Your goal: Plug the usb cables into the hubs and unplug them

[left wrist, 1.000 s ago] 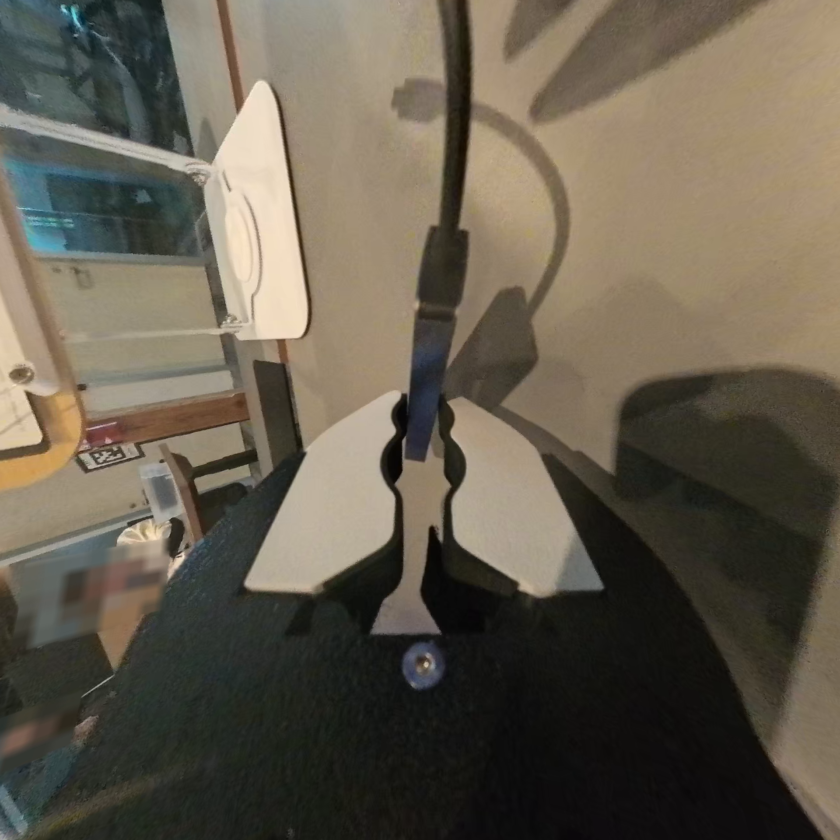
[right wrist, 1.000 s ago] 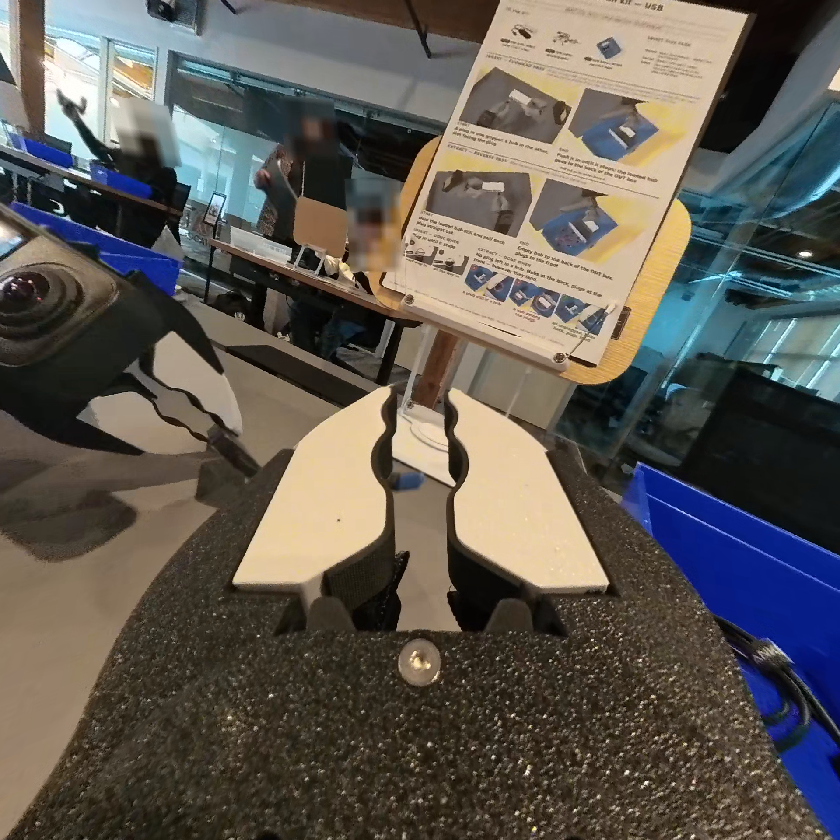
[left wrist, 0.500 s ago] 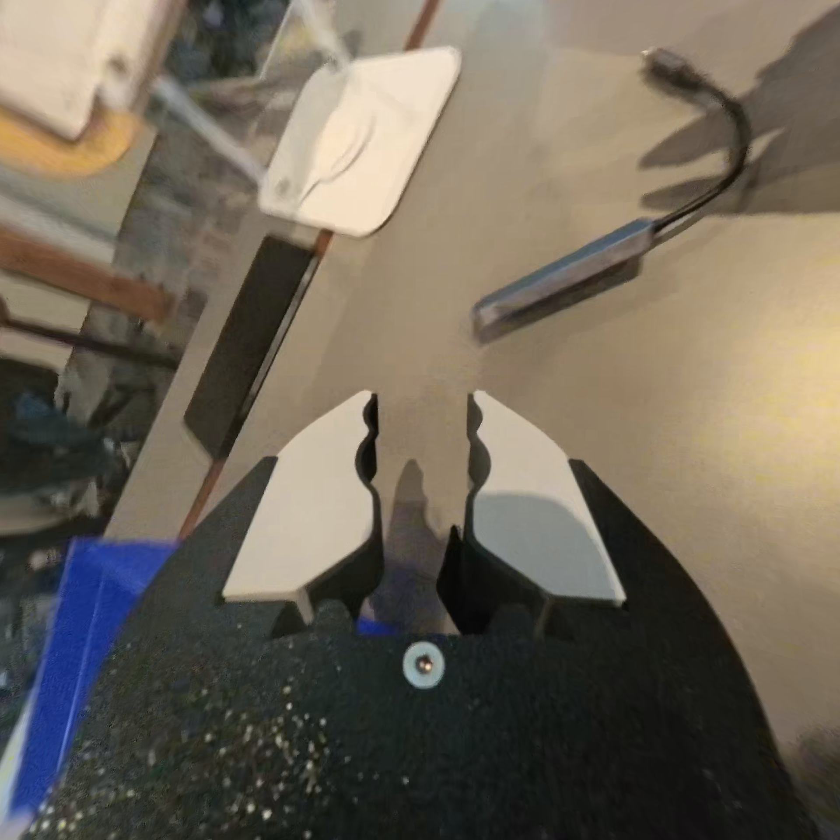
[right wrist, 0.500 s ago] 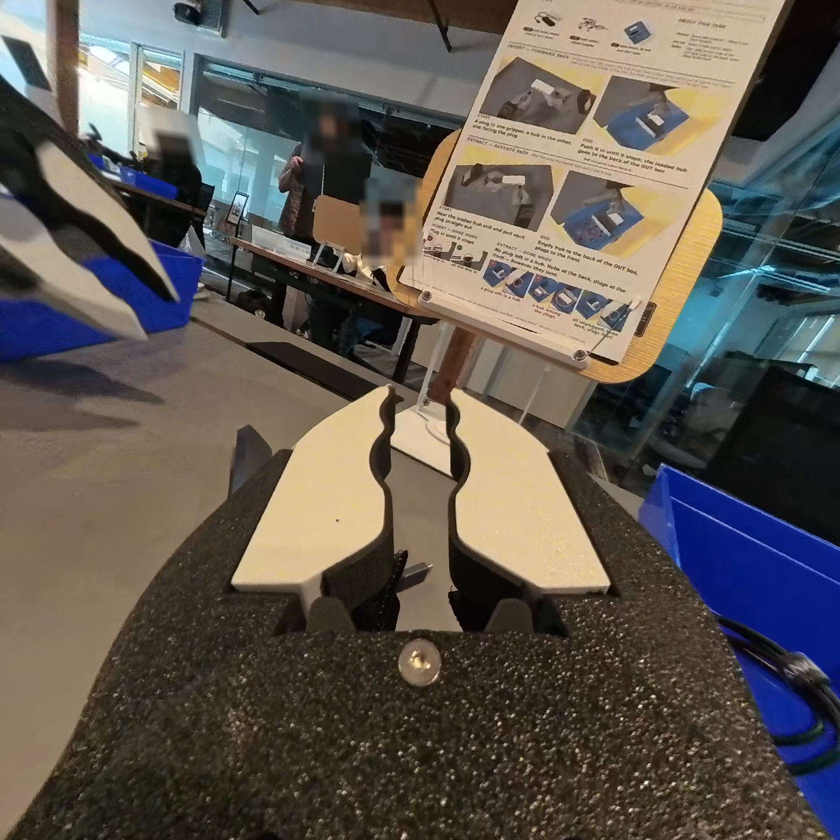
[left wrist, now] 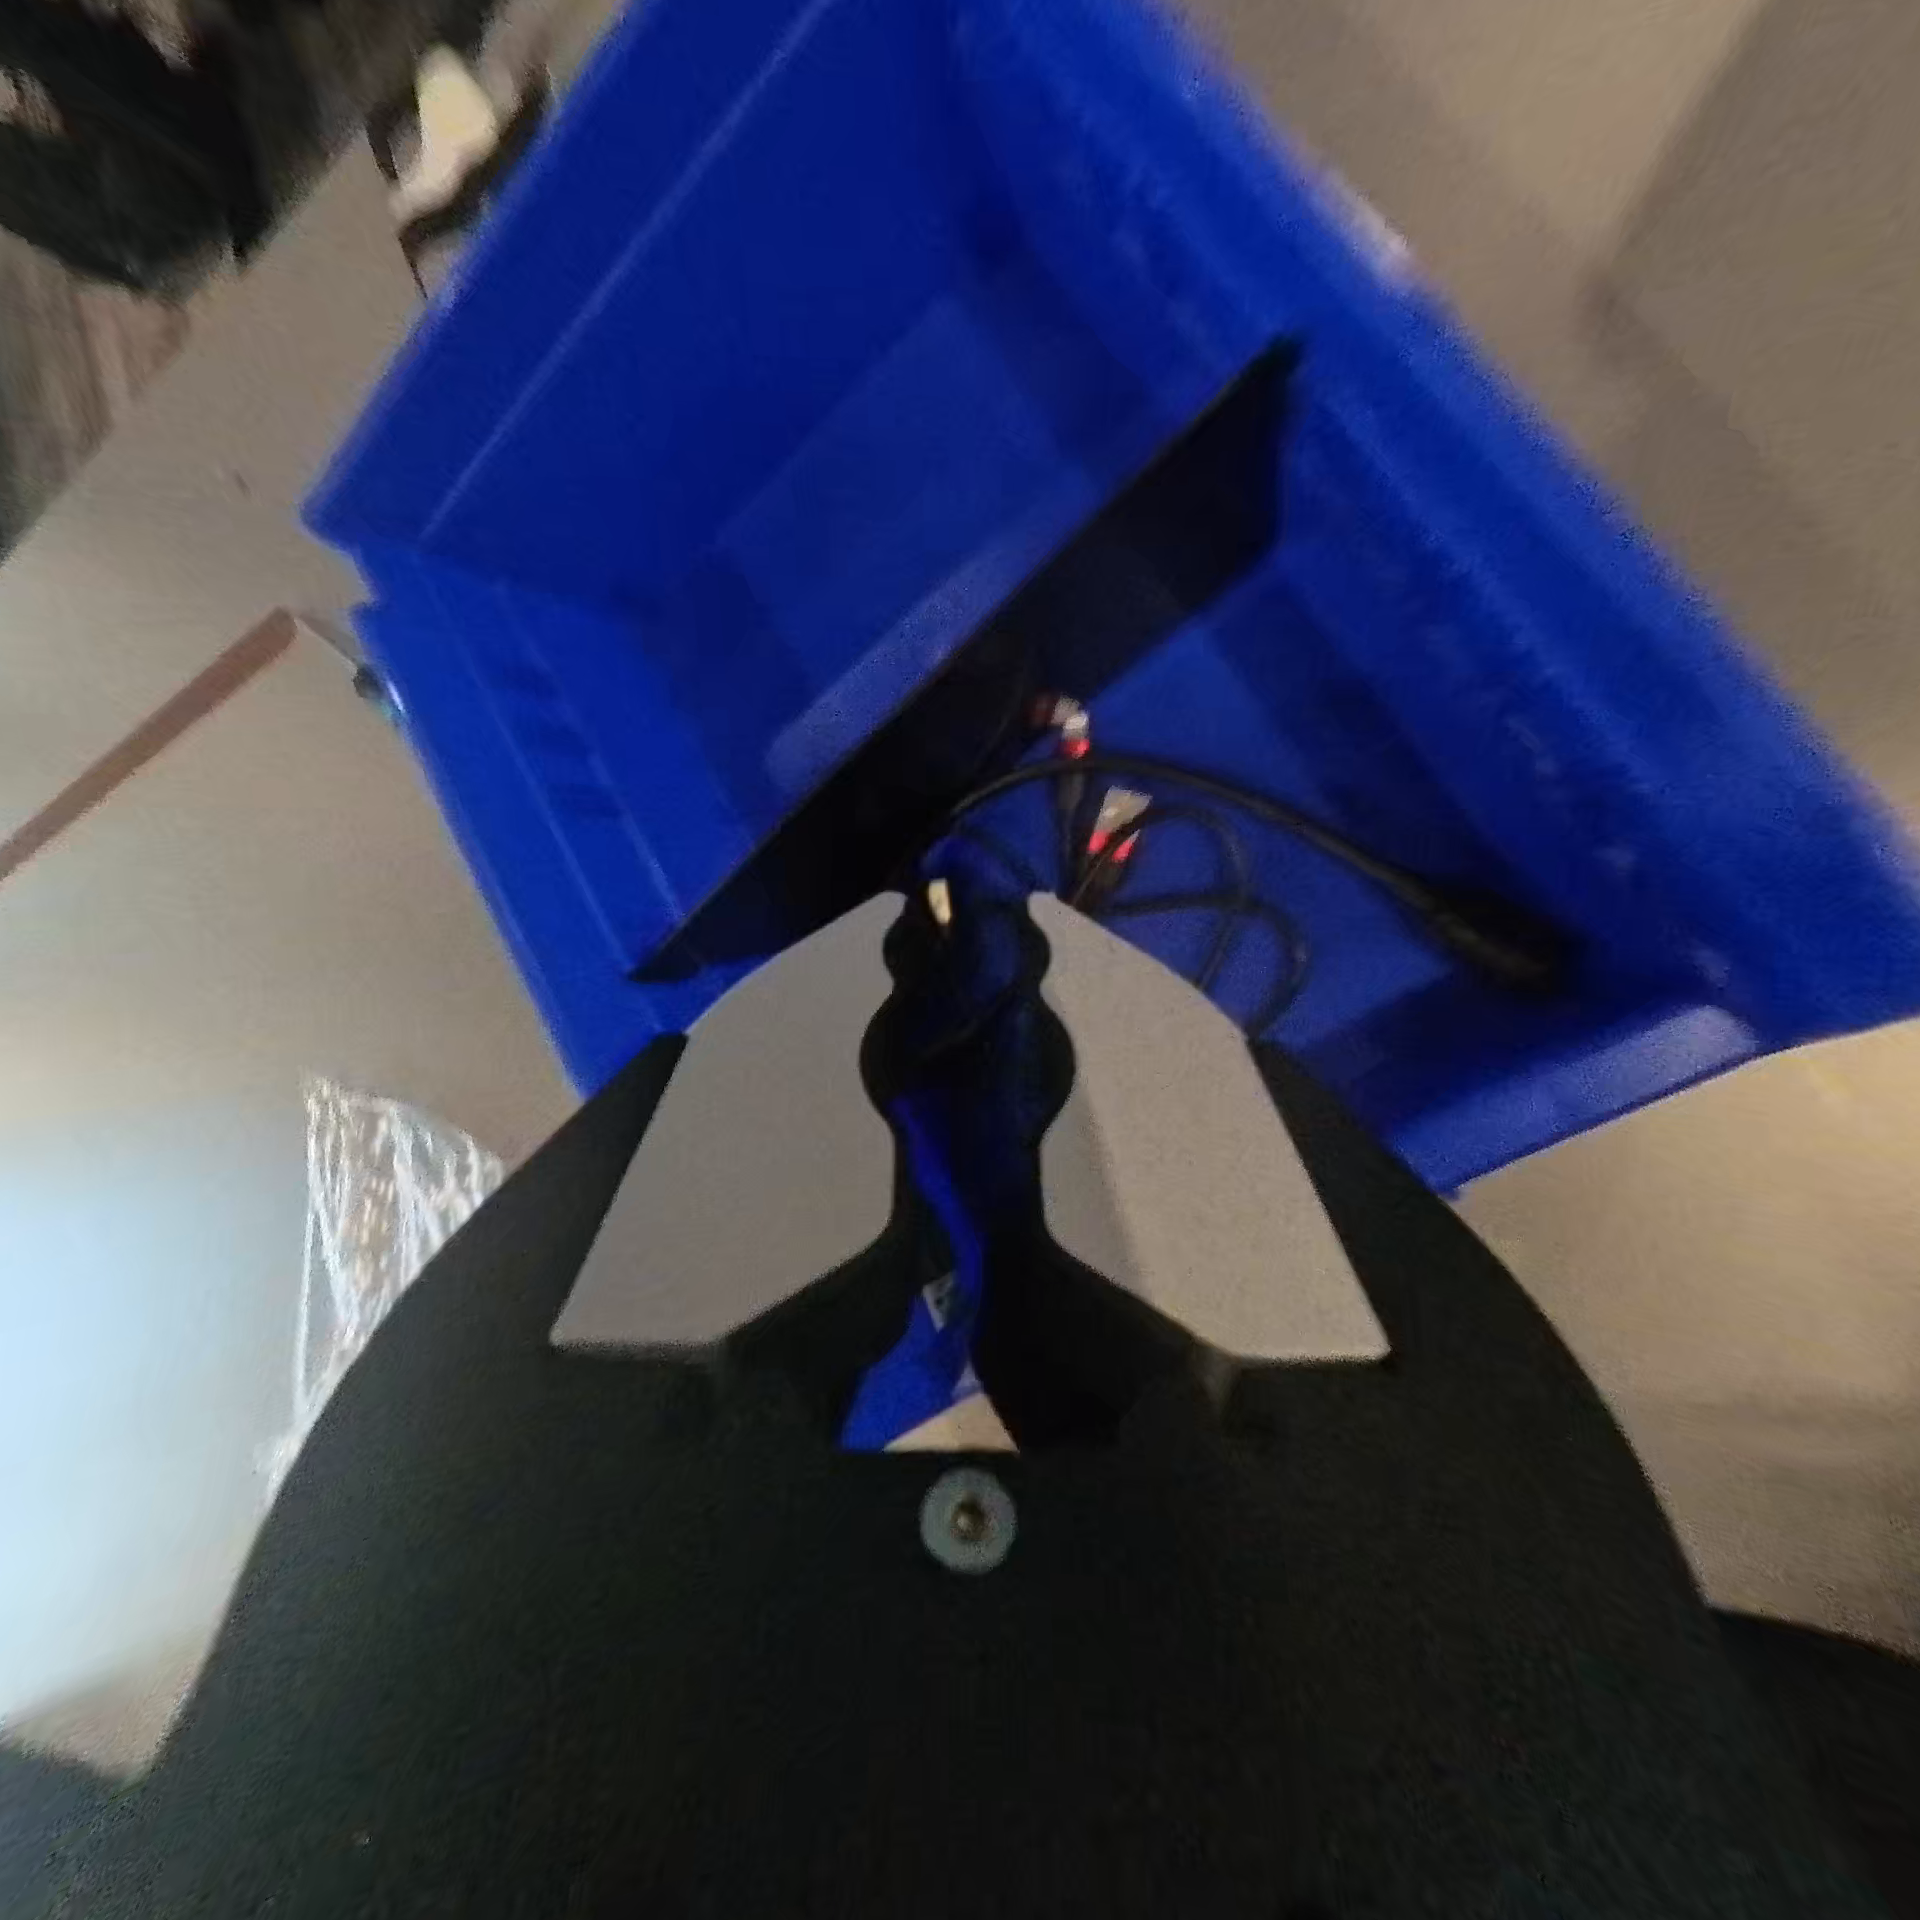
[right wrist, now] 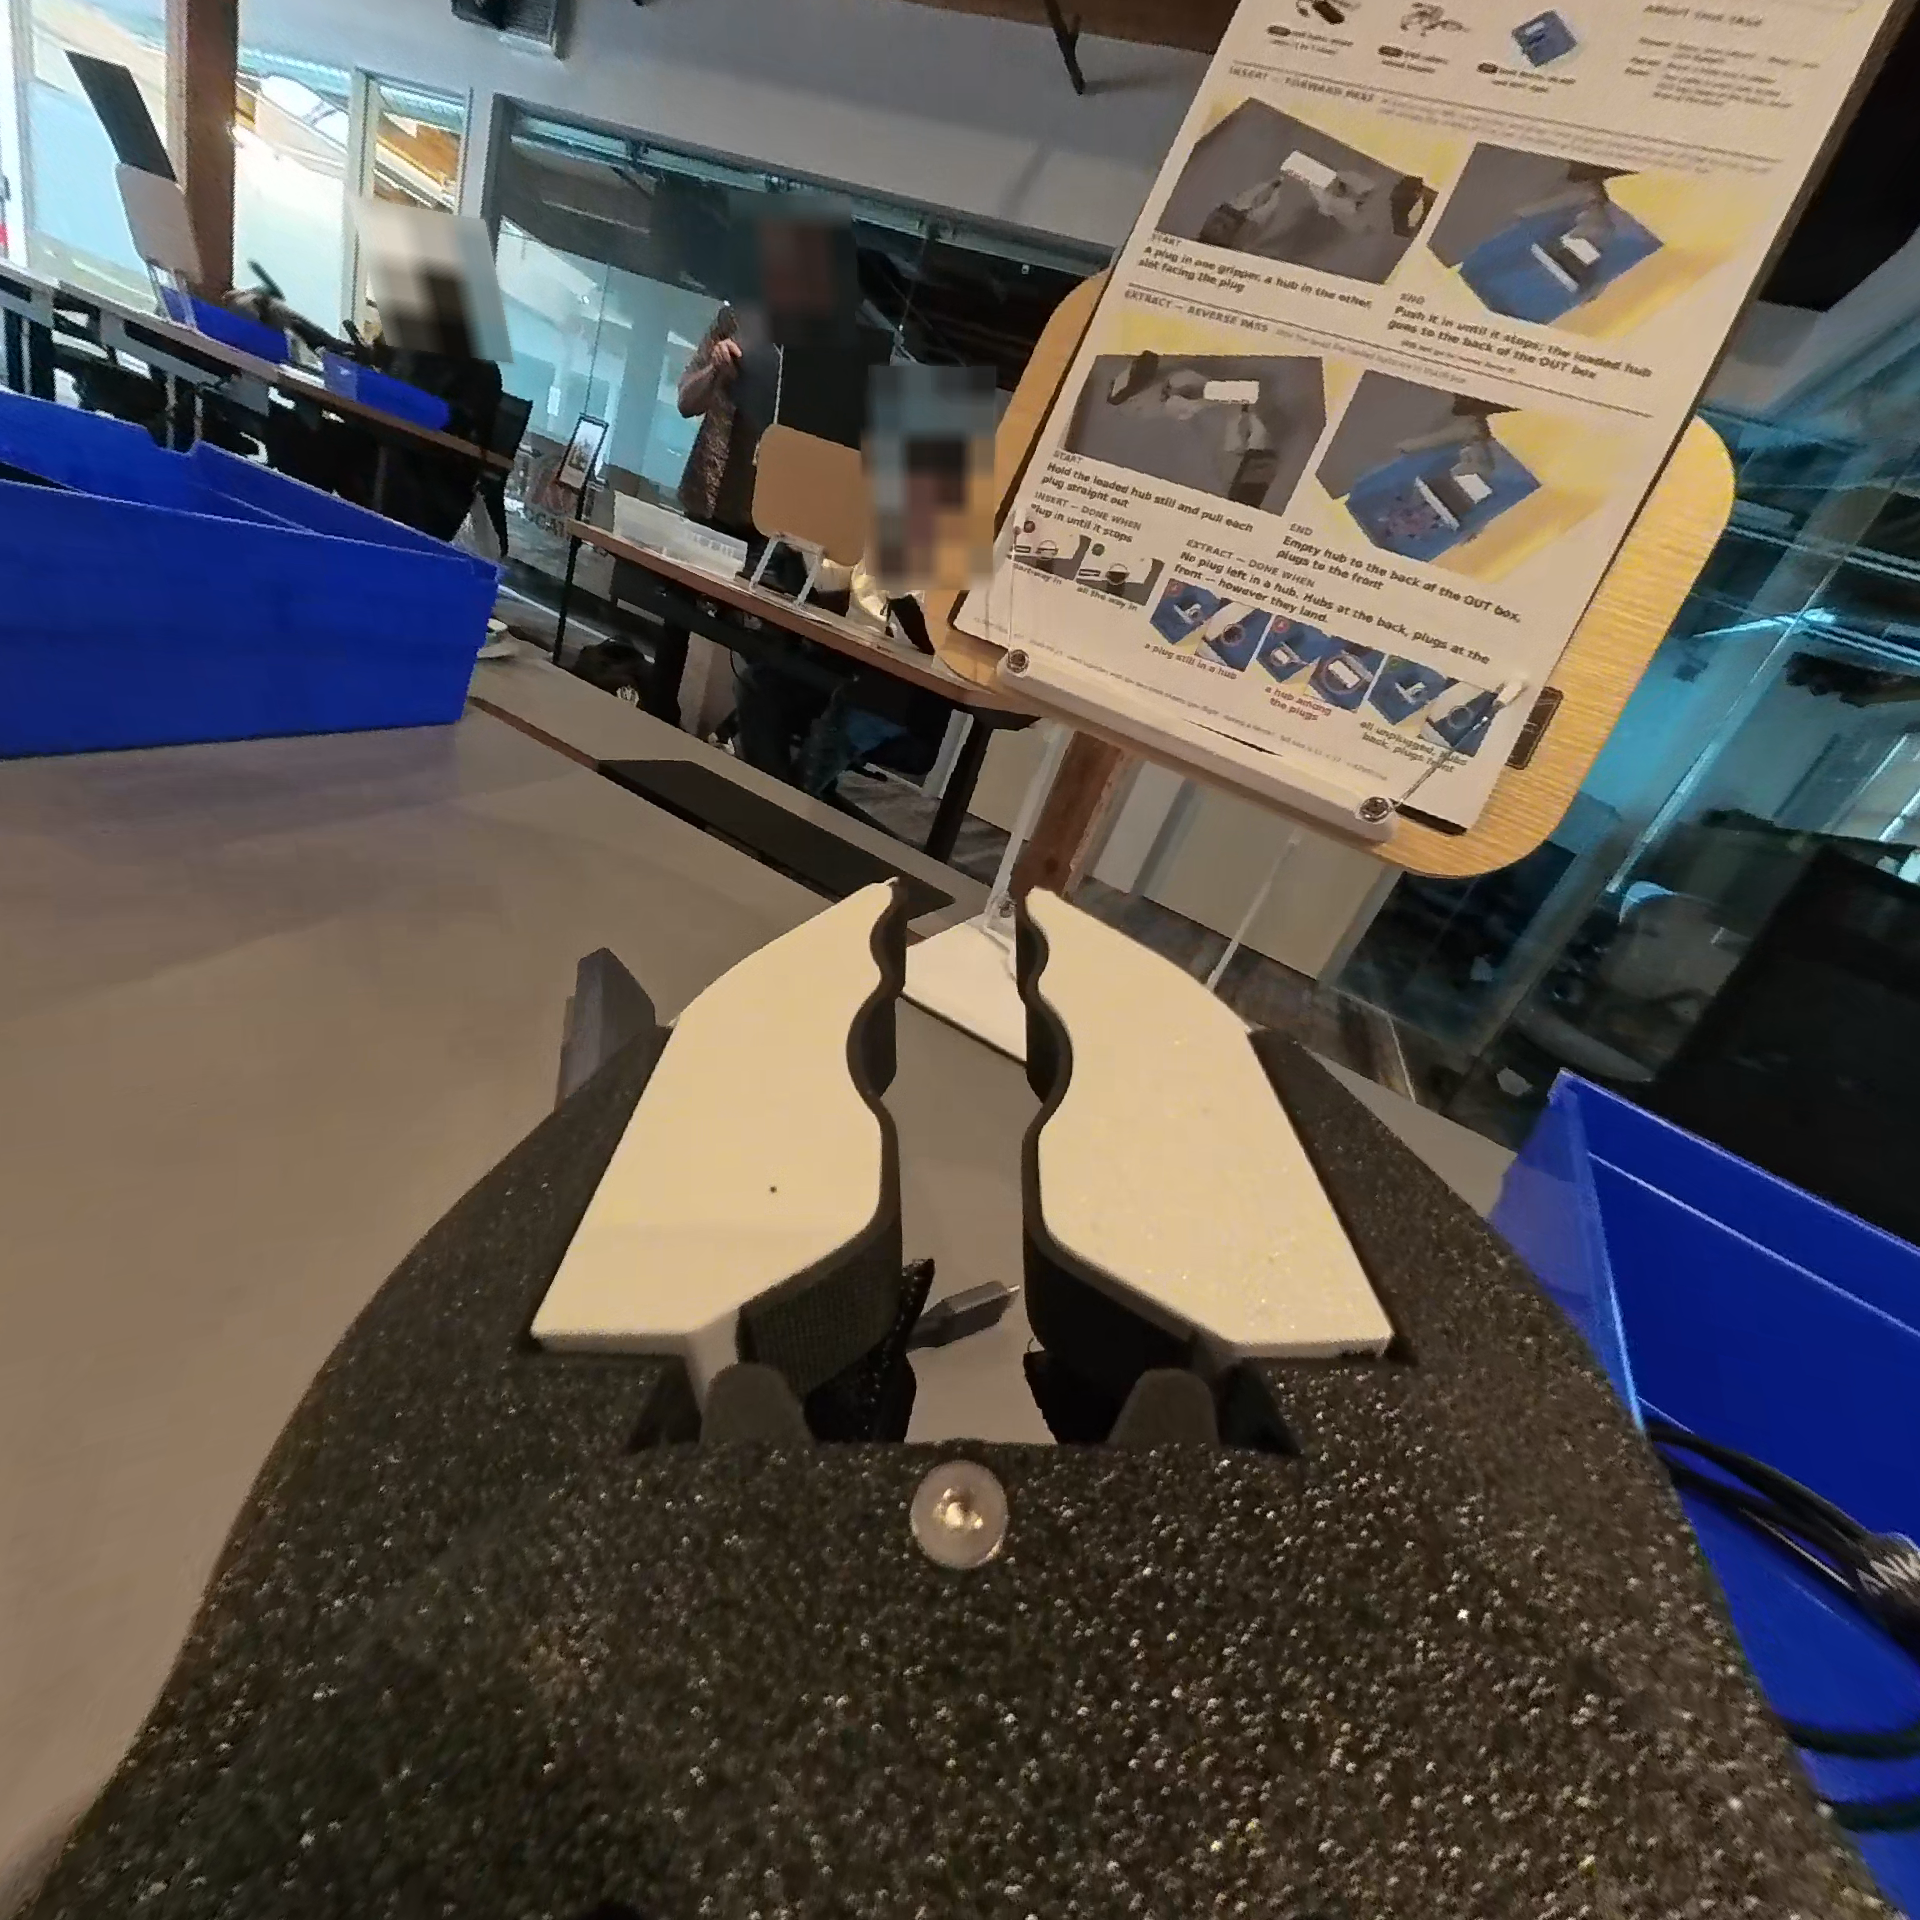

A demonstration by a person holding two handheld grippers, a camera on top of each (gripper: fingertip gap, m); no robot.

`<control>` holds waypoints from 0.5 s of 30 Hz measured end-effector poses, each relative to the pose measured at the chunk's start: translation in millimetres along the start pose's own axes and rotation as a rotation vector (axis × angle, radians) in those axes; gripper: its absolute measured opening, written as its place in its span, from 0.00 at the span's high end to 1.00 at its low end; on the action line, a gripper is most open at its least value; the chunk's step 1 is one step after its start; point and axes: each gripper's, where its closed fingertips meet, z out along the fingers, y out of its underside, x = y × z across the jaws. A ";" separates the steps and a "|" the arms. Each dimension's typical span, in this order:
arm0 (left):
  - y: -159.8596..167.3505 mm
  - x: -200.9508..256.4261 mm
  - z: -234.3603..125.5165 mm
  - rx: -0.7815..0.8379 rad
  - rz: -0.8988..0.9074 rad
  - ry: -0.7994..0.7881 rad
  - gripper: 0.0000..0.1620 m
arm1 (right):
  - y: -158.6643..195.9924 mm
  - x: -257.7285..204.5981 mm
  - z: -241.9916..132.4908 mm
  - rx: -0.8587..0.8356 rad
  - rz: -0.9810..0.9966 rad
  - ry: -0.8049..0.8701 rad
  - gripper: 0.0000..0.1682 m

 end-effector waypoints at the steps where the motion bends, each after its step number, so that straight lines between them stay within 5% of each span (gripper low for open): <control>1: 9.0 -4.1 6.9 -0.070 0.006 0.002 0.89 | 0.3 -0.4 0.3 -0.001 0.001 -0.003 0.88; 6: 51.3 -16.4 40.1 -0.359 0.027 0.026 0.87 | 2.1 -3.0 1.5 -0.010 0.002 -0.018 0.89; 15: 78.6 -31.0 68.0 -0.542 0.076 -0.036 0.85 | 3.5 -4.7 2.3 -0.014 0.003 -0.031 0.89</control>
